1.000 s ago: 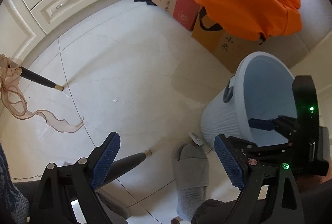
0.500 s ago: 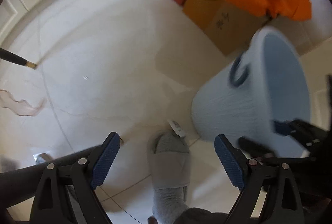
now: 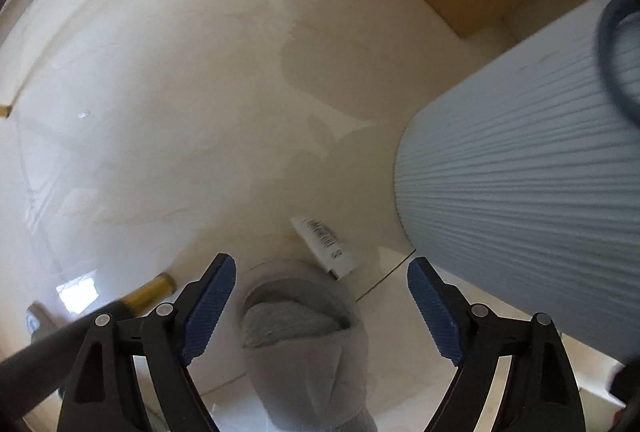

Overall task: Collect trash
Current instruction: 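Lower the left tool to the floor and grasp a white wrapper strip, then lift the white strip over the blue bin and open the left tool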

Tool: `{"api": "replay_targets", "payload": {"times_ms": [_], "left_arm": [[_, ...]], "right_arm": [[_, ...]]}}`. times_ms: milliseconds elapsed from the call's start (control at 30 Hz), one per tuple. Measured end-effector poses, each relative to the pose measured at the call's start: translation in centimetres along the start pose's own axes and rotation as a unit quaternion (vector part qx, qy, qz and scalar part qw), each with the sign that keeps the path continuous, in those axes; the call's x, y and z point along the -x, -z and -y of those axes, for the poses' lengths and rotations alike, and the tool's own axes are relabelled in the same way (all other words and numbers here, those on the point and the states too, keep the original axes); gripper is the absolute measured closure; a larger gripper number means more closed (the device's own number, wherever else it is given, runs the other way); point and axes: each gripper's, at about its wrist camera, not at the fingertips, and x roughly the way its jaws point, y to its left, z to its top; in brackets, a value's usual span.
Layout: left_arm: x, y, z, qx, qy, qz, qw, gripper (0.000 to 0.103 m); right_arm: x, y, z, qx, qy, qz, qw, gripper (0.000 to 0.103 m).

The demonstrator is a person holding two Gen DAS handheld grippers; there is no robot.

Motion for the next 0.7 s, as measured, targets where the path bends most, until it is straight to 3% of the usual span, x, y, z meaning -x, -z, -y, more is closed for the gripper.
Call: {"api": "replay_targets", "payload": {"times_ms": [167, 433, 467, 500, 533, 700], "left_arm": [[-4.6, -1.2, 0.5, -0.016, 0.005, -0.019, 0.9997, 0.03], [-10.0, -1.1, 0.8, -0.023, -0.013, -0.054, 0.9982, 0.061], [-10.4, -1.4, 0.6, -0.023, -0.015, -0.059, 0.9979, 0.066], [-10.7, -1.5, 0.4, -0.021, -0.016, -0.061, 0.9978, 0.081], [-10.9, -1.9, 0.1, -0.014, -0.016, -0.054, 0.9983, 0.085], [-11.2, -2.8, -0.7, -0.005, -0.001, -0.043, 0.999, 0.094]], "right_arm": [[0.0, 0.0, -0.7, 0.009, 0.017, 0.009, 1.0, 0.055], [-0.3, 0.6, -0.3, -0.019, 0.021, 0.008, 1.0, 0.065], [-0.3, 0.7, -0.2, -0.021, 0.02, 0.008, 1.0, 0.066], [-0.4, 0.8, 0.0, -0.023, 0.017, 0.005, 1.0, 0.068], [-0.4, 0.8, 0.1, -0.028, 0.014, 0.005, 1.0, 0.069], [-0.5, 0.9, 0.5, -0.034, 0.009, 0.001, 0.999, 0.069]]}}
